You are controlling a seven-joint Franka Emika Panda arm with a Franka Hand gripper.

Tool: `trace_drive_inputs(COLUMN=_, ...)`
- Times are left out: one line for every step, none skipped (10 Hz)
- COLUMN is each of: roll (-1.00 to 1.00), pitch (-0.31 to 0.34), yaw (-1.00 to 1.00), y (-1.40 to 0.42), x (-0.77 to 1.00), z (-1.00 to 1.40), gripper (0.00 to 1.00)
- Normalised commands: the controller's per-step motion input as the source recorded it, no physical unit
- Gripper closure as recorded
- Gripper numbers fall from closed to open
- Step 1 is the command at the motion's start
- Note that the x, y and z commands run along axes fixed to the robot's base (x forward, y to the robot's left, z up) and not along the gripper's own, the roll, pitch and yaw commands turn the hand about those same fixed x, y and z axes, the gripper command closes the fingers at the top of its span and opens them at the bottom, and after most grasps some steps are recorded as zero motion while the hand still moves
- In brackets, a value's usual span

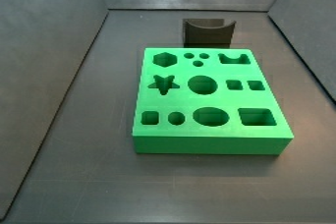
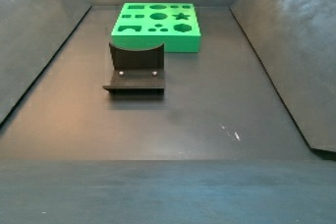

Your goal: Insert the hexagon object.

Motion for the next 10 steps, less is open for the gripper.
trace_drive_inputs(roll=-0.01, pitch=-0.034, yaw=0.0, y=0.29, x=0.0, z=-0.91, gripper=1.0)
trace_drive_inputs(roll=0.01, pitch=-0.019, yaw=0.0, y=0.27, x=0.0, z=-1.0, gripper=1.0)
trace_drive_inputs(roll=0.06, pitch=-0.01, yaw=-0.02, y=0.2, x=0.01, z=-1.0, gripper=1.0)
trace_drive_inputs(roll=0.0, pitch=-0.039, yaw=-0.03, y=0.13, x=0.03, z=-1.0, gripper=1.0)
trace_drive_inputs(roll=-0.08, pitch=-0.083, yaw=0.0, y=0.14, x=0.0, z=-0.95, gripper=1.0)
trace_drive_inputs(roll=-0.02, pitch=-0.024, yaw=-0.02, y=0.23, x=0.04, z=-1.0, gripper=1.0)
trace_drive_inputs(roll=0.0, pitch=-0.043, yaw=-0.01, y=0.23, x=0.0, z=-1.0, gripper=1.0)
trace_drive_inputs(roll=0.03, pitch=-0.07, yaw=-0.01, y=0.23, x=0.0, z=-1.0, gripper=1.0)
trace_drive_inputs(roll=0.01, pitch=-0.049, yaw=-0.02, y=0.26, x=0.0, z=-0.9, gripper=1.0)
trace_drive_inputs(roll=0.0, pitch=0.0, yaw=-0.03, y=0.25, x=0.01, z=-0.74, gripper=1.0)
